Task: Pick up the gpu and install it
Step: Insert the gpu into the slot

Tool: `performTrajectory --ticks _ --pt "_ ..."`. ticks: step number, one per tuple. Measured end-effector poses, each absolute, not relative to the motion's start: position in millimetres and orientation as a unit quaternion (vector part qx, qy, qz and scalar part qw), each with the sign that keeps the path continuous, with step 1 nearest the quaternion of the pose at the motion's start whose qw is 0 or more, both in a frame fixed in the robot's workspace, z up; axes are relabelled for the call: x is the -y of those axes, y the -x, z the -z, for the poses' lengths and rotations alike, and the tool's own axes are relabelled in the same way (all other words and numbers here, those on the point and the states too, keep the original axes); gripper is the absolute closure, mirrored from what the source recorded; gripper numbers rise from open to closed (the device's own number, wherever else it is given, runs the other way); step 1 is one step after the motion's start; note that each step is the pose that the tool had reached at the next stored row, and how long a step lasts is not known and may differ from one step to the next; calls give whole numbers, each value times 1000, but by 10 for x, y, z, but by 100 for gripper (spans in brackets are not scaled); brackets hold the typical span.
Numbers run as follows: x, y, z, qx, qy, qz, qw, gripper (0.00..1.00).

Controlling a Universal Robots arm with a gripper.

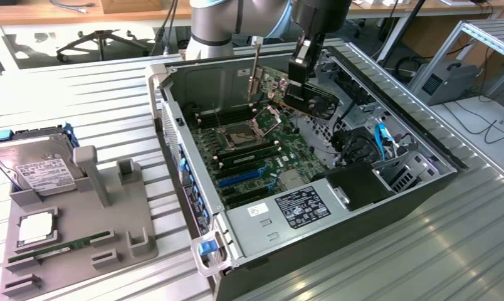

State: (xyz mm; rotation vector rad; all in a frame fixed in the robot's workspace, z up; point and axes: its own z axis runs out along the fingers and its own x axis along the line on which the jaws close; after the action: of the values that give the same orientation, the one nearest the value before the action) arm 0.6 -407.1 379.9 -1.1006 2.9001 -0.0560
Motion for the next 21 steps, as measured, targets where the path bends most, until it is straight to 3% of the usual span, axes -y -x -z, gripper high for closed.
performTrajectory --ticks 21 --pt "4071 -6 -3797 -930 366 18 20 73"
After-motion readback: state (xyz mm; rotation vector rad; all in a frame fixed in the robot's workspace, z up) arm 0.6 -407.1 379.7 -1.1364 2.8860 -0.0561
